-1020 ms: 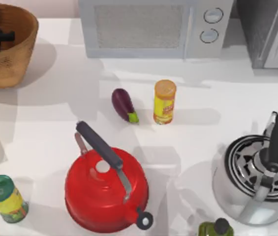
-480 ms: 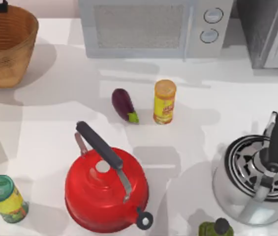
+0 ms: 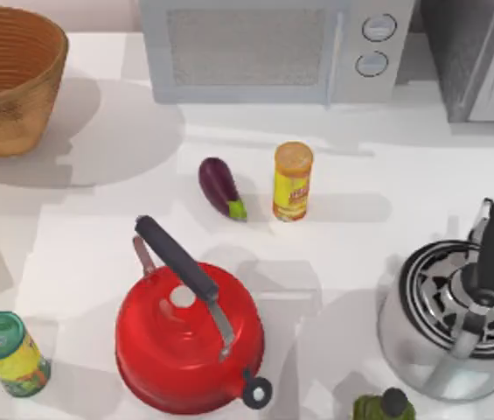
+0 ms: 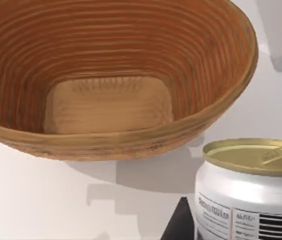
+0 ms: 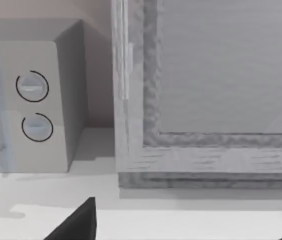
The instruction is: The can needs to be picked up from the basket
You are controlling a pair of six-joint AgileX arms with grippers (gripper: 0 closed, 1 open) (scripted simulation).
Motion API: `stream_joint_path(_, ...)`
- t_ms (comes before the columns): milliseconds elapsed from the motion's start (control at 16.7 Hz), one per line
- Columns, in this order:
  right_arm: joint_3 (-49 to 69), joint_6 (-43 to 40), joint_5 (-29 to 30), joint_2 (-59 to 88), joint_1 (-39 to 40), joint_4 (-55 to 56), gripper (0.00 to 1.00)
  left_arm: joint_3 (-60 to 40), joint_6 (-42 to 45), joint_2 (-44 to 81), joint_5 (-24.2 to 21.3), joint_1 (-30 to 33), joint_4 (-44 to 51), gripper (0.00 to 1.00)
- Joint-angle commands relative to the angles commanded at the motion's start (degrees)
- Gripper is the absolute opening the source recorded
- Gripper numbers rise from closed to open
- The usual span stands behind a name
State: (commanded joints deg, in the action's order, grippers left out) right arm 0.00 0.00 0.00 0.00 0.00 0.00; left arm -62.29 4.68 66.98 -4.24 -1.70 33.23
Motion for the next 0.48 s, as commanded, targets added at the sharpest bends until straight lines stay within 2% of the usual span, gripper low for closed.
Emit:
stream_joint_path(240, 0.0, 0.0, 0.0, 0.0, 0.0, 0.0, 1.00, 26.9, -1.7, -29.9, 1.5, 0.8, -12.2, 0.00)
stream_joint_path(480, 0.0, 0.0, 0.0, 0.0, 0.0, 0.0, 1.00, 47.7, -3.3, -51.7, 3.0, 1.3, -23.5, 0.00)
